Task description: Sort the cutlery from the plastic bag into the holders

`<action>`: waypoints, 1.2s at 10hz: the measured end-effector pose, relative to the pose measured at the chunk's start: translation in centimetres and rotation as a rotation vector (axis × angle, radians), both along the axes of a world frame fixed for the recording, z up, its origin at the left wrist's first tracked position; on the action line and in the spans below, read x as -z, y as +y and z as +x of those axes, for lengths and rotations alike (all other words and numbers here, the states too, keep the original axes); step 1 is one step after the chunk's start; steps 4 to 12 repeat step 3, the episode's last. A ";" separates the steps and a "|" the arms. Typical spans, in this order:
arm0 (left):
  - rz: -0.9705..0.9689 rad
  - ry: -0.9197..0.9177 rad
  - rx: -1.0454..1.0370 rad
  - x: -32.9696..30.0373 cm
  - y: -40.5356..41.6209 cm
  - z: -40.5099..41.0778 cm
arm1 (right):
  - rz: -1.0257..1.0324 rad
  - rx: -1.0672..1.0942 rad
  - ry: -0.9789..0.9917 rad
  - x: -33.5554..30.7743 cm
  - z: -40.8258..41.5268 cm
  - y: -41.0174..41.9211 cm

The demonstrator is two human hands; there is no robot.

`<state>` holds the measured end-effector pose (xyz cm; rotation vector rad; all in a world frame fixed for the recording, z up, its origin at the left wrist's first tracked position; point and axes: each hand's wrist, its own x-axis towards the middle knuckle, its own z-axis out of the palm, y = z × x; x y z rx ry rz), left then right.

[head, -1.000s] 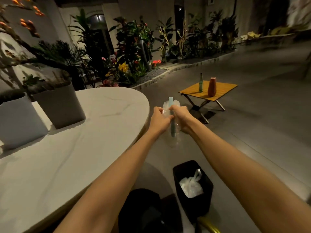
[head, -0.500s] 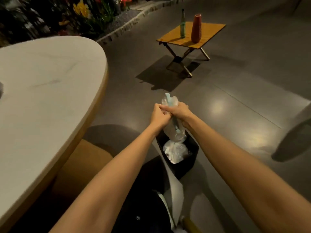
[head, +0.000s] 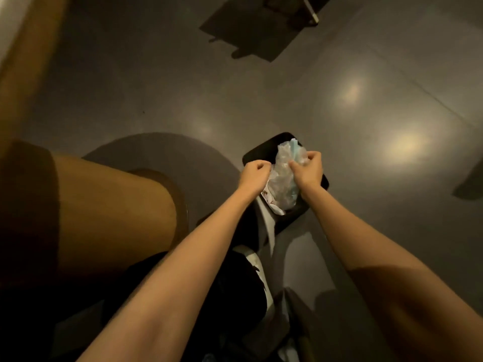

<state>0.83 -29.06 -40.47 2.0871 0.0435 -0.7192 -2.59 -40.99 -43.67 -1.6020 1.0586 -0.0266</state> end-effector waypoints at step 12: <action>0.087 0.100 -0.014 5.6 1.2 0.4 | -0.250 -0.509 0.508 7.3 1.2 1.0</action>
